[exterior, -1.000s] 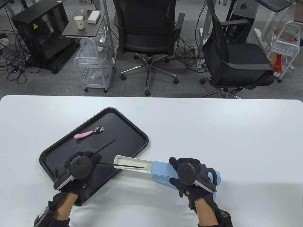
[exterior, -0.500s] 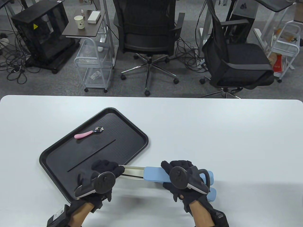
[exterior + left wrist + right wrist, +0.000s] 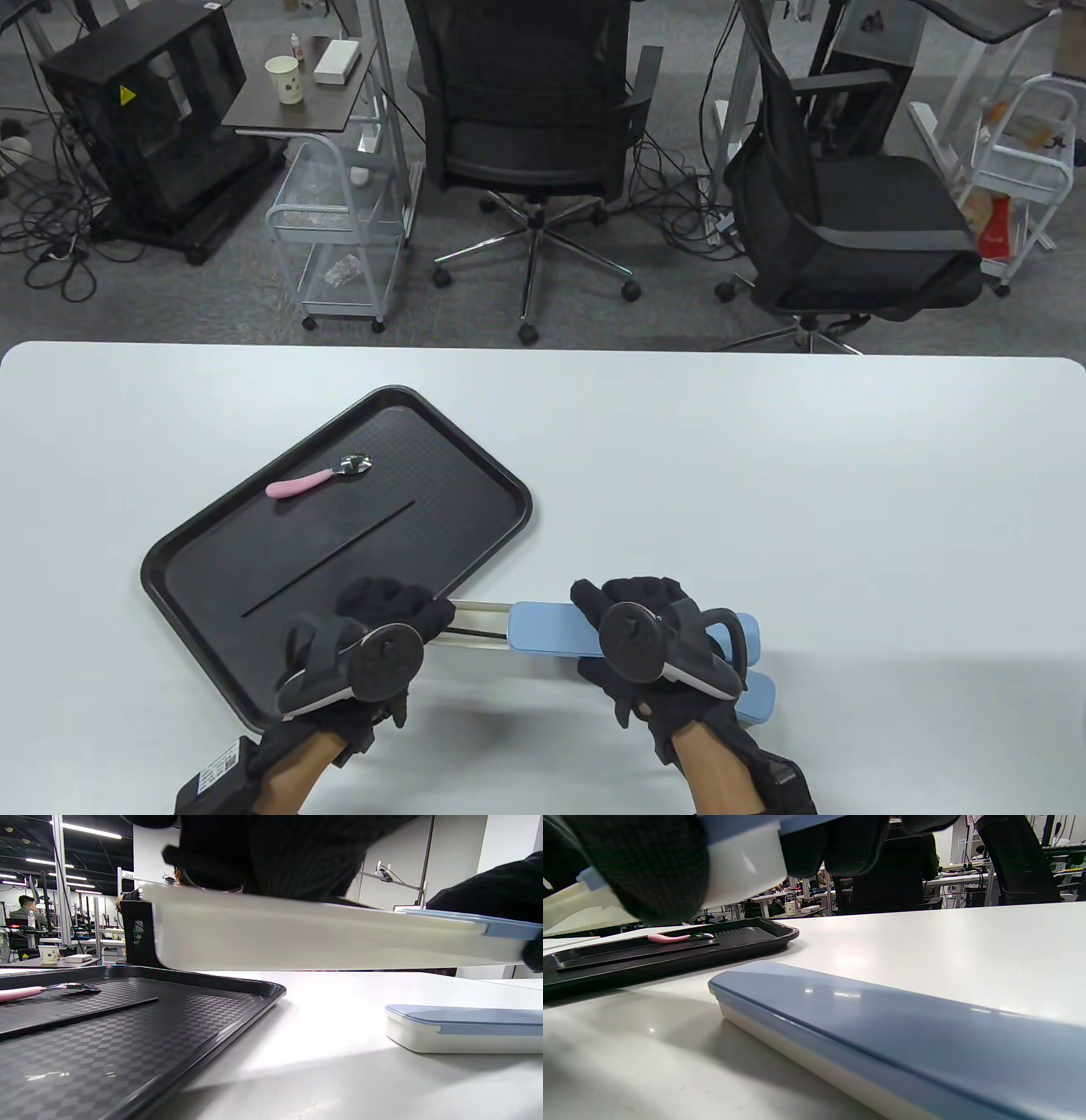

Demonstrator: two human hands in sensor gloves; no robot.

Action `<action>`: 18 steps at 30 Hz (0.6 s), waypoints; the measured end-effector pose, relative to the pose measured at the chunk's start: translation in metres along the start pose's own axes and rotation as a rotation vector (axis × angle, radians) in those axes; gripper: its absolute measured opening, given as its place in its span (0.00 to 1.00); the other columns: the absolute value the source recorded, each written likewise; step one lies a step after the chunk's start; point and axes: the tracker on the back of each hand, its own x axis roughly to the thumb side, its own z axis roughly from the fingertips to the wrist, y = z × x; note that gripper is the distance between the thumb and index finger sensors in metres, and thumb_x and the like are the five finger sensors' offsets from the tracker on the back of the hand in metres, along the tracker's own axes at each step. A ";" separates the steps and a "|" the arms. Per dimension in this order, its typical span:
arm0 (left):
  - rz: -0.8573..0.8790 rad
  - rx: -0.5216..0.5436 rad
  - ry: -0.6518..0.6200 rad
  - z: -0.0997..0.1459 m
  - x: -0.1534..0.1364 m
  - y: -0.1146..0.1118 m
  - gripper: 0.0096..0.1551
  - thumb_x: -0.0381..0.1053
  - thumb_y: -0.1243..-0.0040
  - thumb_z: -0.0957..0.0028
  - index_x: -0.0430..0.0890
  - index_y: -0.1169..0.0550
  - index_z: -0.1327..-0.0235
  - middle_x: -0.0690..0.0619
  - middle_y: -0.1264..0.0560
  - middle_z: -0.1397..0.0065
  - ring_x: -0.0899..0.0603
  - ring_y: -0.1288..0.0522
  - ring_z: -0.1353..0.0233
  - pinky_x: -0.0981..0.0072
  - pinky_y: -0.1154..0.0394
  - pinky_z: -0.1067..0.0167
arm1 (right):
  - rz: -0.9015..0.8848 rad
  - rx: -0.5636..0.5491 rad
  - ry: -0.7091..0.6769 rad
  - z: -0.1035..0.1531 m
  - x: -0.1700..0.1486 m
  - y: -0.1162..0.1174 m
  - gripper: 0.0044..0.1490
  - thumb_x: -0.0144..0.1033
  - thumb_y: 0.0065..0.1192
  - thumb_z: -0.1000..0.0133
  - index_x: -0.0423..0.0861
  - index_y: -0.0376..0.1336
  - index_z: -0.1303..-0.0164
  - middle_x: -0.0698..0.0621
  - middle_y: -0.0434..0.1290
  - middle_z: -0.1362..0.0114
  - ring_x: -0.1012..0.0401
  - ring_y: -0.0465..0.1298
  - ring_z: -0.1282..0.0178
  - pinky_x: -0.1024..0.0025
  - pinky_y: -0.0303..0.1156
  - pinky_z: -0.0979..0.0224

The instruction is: Slide to open lunch boxes and place utensils

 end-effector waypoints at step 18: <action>0.139 0.065 0.077 0.004 -0.028 0.016 0.32 0.51 0.37 0.48 0.58 0.31 0.29 0.54 0.33 0.22 0.41 0.37 0.28 0.42 0.50 0.29 | -0.005 0.004 0.030 -0.001 -0.007 -0.001 0.52 0.54 0.73 0.51 0.58 0.50 0.20 0.46 0.57 0.22 0.44 0.59 0.20 0.35 0.49 0.20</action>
